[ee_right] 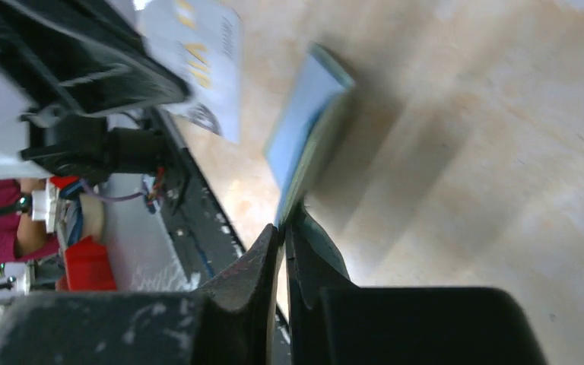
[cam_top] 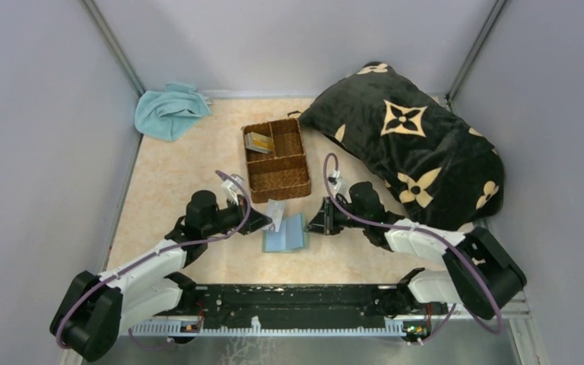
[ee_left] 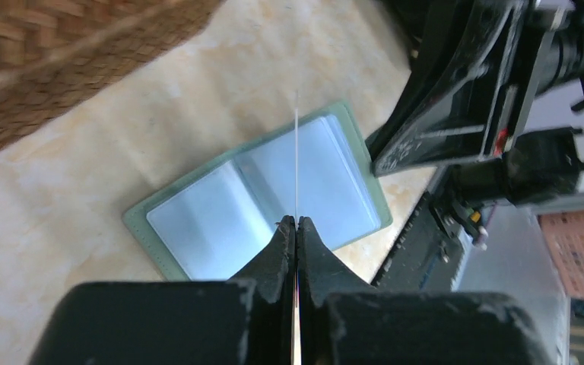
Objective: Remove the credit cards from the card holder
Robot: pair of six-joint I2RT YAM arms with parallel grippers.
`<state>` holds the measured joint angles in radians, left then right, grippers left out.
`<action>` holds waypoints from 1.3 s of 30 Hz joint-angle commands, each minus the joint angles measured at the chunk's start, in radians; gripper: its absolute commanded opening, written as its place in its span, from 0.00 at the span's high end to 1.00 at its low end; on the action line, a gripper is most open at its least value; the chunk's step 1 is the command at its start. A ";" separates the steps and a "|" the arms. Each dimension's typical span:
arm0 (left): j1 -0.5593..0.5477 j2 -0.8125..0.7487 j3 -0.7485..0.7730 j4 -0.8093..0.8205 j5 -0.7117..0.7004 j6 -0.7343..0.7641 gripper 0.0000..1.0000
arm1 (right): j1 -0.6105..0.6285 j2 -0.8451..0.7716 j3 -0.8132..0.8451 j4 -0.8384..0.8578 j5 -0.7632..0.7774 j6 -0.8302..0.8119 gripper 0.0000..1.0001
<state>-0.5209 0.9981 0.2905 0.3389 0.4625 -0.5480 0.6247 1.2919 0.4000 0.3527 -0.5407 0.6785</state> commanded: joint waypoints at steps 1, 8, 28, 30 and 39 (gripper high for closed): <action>0.002 -0.009 -0.040 0.153 0.207 0.037 1.00 | -0.012 -0.139 0.081 -0.018 -0.118 -0.070 0.87; 0.000 0.049 -0.053 0.285 0.289 -0.008 1.00 | -0.019 -0.197 0.148 -0.209 0.020 -0.179 0.61; -0.043 0.164 -0.258 1.093 0.021 -0.437 1.00 | 0.017 -0.192 -0.016 0.332 -0.180 -0.001 0.49; -0.051 0.237 -0.265 1.213 0.032 -0.466 1.00 | 0.042 -0.174 -0.006 0.345 -0.165 -0.003 0.48; -0.088 0.413 -0.250 1.450 0.035 -0.528 1.00 | 0.061 -0.114 0.008 0.373 -0.142 -0.012 0.49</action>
<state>-0.5858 1.3846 0.0341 1.5040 0.4911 -1.0473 0.6773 1.1553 0.3737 0.6319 -0.6815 0.6765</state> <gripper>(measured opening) 0.007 0.516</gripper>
